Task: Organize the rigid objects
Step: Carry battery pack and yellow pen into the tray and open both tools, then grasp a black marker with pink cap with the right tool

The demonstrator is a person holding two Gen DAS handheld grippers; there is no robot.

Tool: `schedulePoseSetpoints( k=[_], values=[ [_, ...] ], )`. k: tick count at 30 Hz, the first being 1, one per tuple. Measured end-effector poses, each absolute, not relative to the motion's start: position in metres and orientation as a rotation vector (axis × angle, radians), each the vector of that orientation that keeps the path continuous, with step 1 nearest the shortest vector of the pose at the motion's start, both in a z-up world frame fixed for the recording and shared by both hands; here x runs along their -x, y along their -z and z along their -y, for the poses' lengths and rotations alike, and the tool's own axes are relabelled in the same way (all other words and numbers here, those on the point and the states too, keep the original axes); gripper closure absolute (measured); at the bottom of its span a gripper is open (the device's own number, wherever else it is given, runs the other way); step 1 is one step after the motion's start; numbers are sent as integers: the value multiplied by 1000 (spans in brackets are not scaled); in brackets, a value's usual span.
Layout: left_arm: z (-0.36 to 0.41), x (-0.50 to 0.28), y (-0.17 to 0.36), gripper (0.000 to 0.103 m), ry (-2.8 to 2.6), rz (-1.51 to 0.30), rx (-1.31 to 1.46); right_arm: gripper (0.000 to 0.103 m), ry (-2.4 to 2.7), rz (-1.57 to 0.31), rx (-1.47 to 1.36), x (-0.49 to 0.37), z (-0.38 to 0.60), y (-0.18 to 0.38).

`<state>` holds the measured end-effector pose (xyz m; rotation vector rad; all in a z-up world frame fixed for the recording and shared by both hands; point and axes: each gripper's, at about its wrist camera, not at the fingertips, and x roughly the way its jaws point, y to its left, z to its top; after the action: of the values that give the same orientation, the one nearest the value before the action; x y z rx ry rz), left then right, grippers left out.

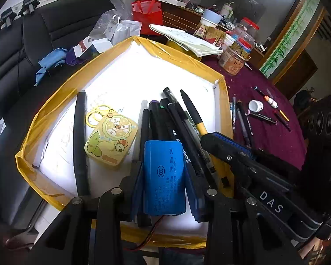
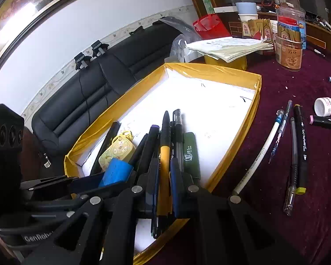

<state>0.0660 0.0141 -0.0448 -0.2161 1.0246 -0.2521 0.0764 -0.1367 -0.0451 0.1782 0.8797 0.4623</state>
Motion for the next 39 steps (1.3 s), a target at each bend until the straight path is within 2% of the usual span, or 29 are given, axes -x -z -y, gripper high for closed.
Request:
schedulePoseSetpoints(
  k=[9,10,13,14,18,22,29,39],
  values=[
    [-14,-71,53,65,239,-1025,187,93,-439,-898,-158,-84,129,54],
    [-15,-71,53,62,241,-1025,187,91,-444,-900,-162,-84,130,53],
    [-19,-68,49,47,245,-1008,208,74,-450,-882,-190,-80,140,46],
    [-20,-65,44,41,240,-993,209,72,-449,-863,-208,-77,147,40],
    [-15,-54,21,37,250,-932,199,67,-460,-803,-303,-61,190,15],
    [7,-47,2,26,318,-901,193,59,-402,-750,-377,-48,256,-4],
    [70,-57,-22,26,460,-919,157,54,-242,-749,-333,-66,349,-16],
    [98,-51,-12,26,469,-974,147,54,-246,-909,-95,-158,381,33]
  ],
)
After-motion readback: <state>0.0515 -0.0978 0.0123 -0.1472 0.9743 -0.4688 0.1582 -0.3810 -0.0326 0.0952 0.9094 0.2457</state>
